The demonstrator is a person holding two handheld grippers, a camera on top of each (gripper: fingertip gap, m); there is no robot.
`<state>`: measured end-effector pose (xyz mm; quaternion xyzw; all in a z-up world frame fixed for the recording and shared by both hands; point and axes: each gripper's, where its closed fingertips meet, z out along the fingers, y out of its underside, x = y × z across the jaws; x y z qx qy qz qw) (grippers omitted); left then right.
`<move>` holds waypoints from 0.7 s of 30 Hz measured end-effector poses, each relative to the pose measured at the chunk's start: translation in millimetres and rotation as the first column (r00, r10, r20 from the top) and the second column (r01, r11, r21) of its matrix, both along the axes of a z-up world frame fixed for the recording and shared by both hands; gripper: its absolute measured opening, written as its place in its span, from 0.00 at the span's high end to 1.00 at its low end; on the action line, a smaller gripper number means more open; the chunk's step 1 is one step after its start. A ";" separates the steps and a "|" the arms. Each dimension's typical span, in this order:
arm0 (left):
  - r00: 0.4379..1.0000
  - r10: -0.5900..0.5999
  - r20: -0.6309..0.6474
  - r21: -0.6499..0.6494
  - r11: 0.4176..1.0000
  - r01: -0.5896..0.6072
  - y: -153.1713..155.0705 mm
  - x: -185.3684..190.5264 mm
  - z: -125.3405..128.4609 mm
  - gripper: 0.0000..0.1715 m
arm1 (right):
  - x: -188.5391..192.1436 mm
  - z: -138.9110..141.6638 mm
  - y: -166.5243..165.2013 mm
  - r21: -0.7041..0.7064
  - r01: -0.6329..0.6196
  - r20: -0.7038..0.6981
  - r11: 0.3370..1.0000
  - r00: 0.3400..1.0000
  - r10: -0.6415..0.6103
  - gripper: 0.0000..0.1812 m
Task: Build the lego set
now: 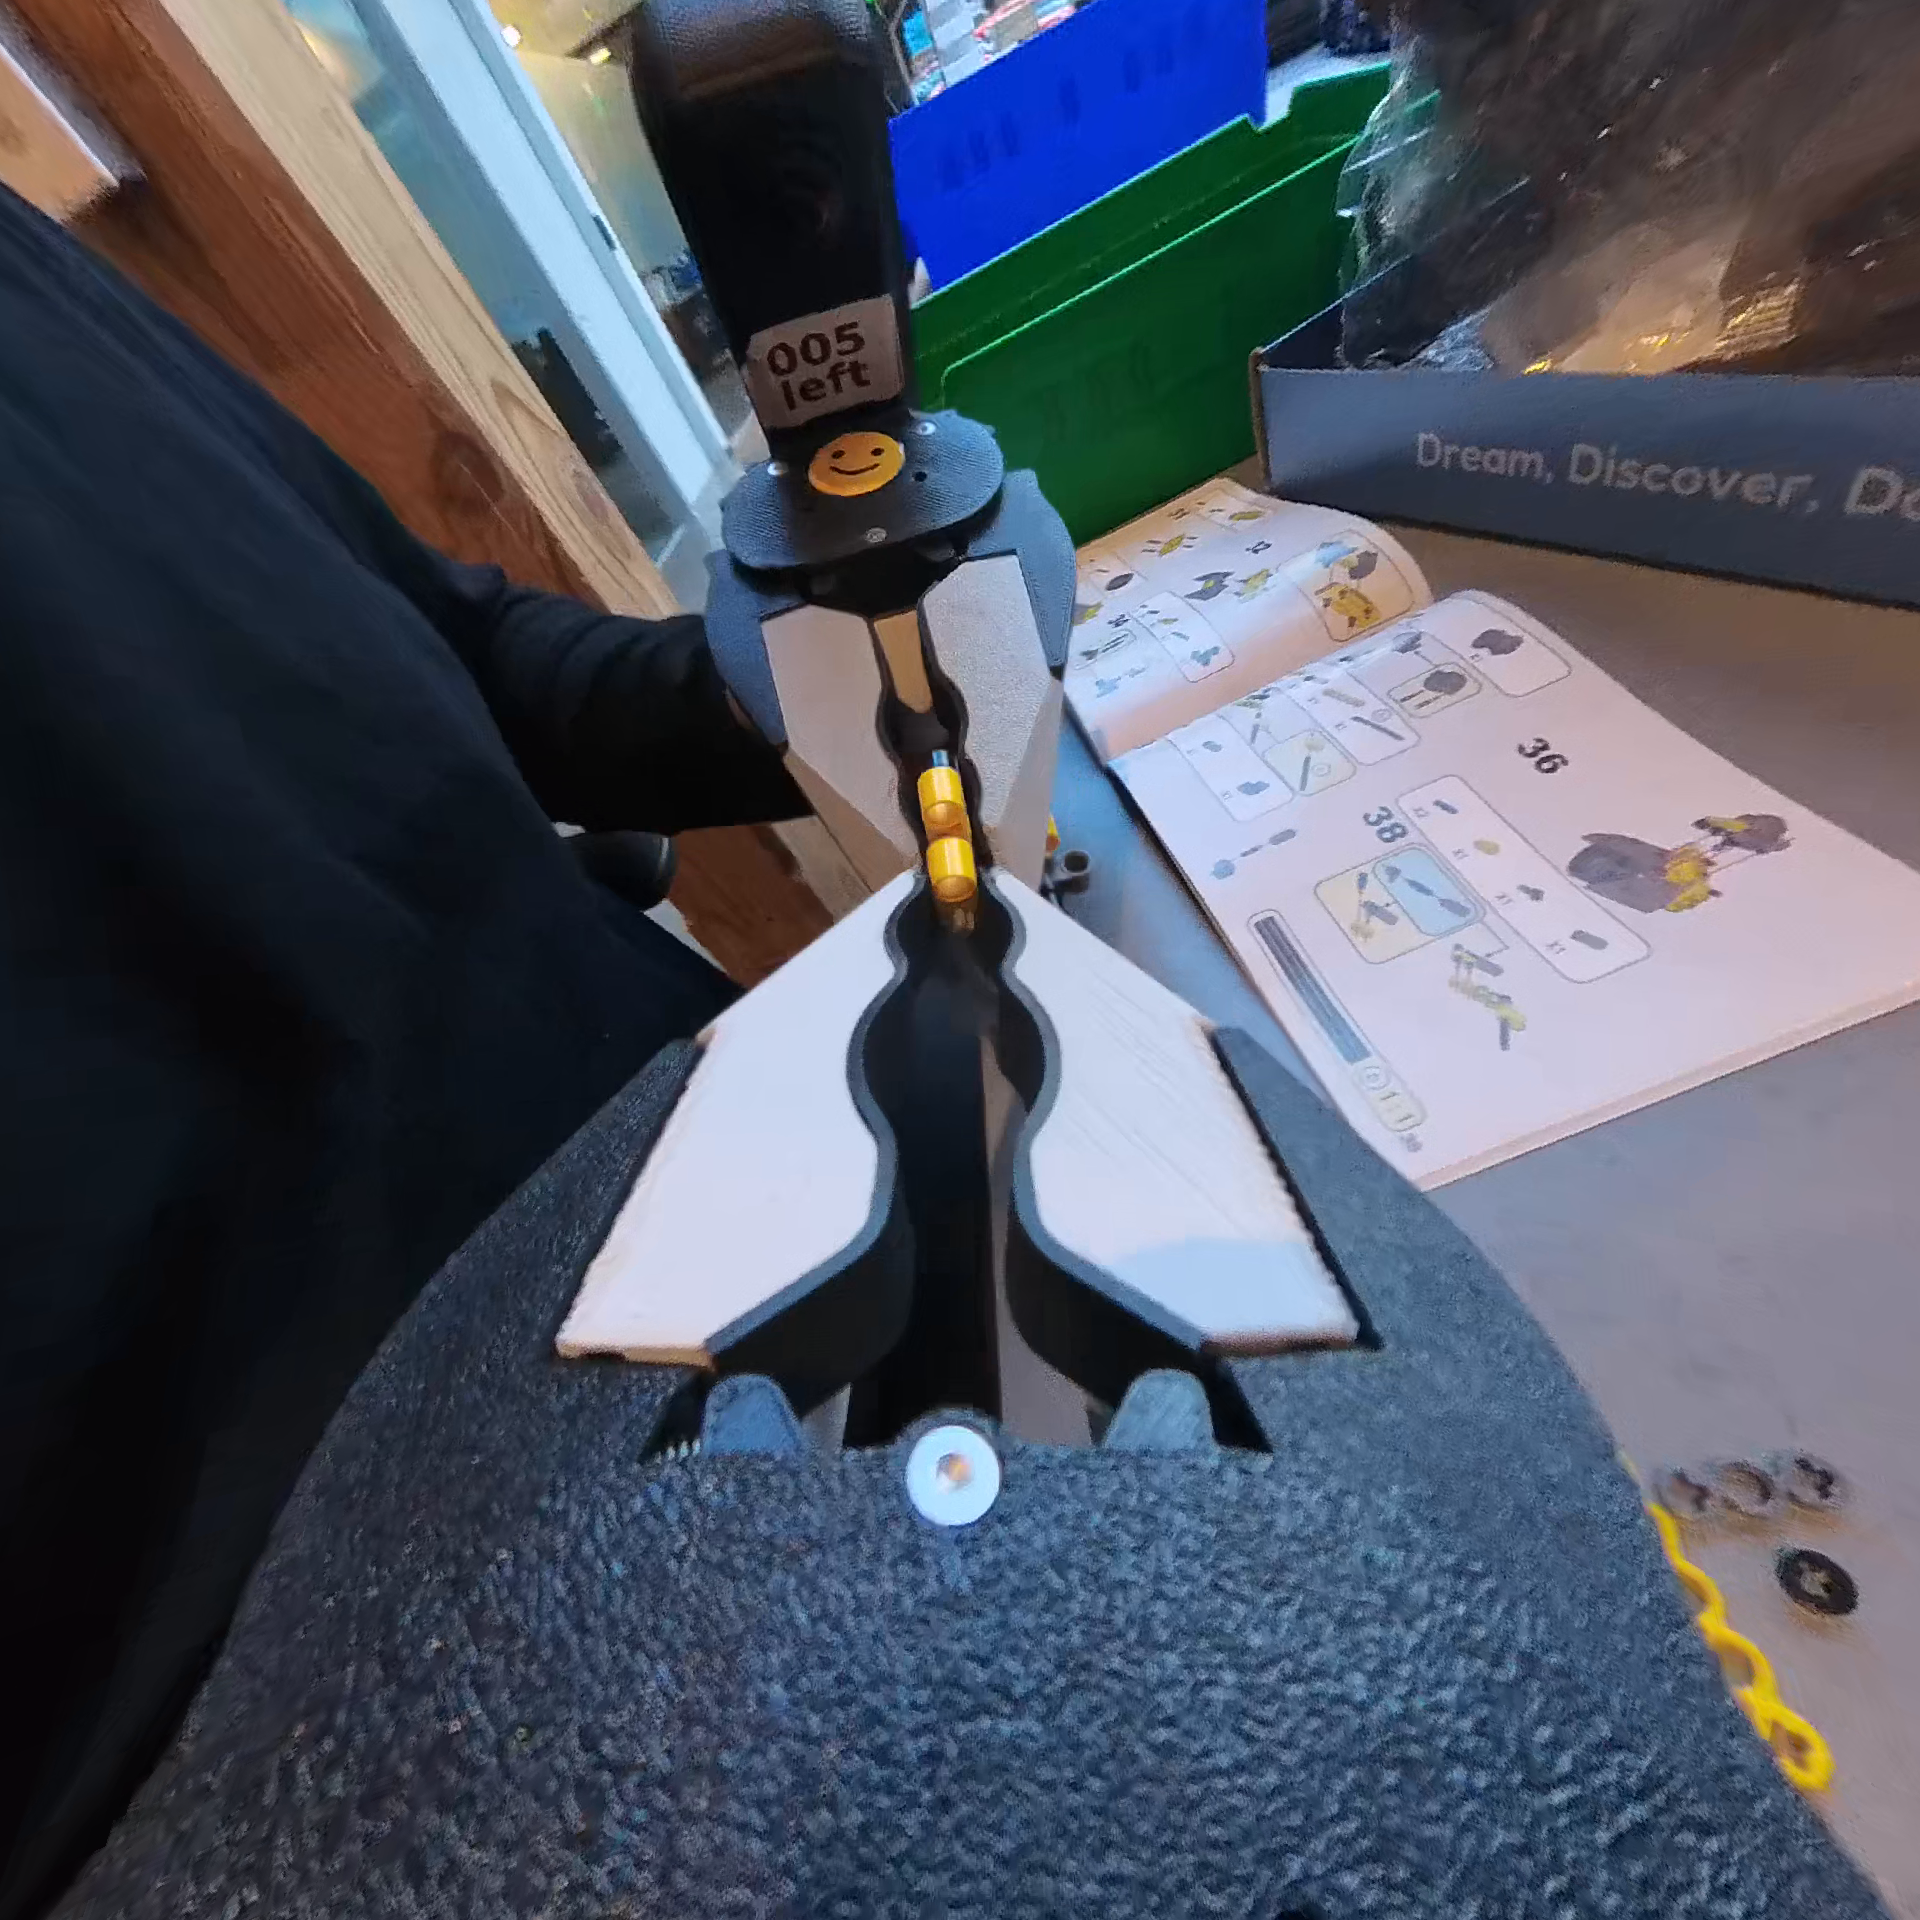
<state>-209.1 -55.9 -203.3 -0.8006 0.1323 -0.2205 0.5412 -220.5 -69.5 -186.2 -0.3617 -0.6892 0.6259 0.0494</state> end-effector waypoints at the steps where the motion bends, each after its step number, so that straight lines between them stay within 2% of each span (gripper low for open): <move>1: 1.000 -0.004 0.021 -0.004 1.000 0.004 -1.4 0.4 -1.1 0.96 | 0.5 -1.4 -0.8 -0.009 -0.004 0.011 1.000 1.000 0.004 0.97; 4: 0.996 -0.014 0.093 -0.037 0.999 0.017 -3.9 0.2 -9.2 0.97 | 0.2 -10.9 -1.8 -0.008 -0.008 0.048 1.000 0.999 0.008 0.97; 16: 0.995 -0.011 0.098 -0.041 0.999 0.015 -3.0 -0.2 -9.7 0.97 | 0.7 -14.4 1.5 -0.008 -0.026 0.059 1.000 0.998 0.027 0.97; 21: 0.993 -0.016 0.120 -0.140 0.990 0.033 -3.6 -2.4 -21.3 0.96 | -3.2 -23.5 7.4 0.063 -0.005 0.081 0.998 0.997 0.000 0.95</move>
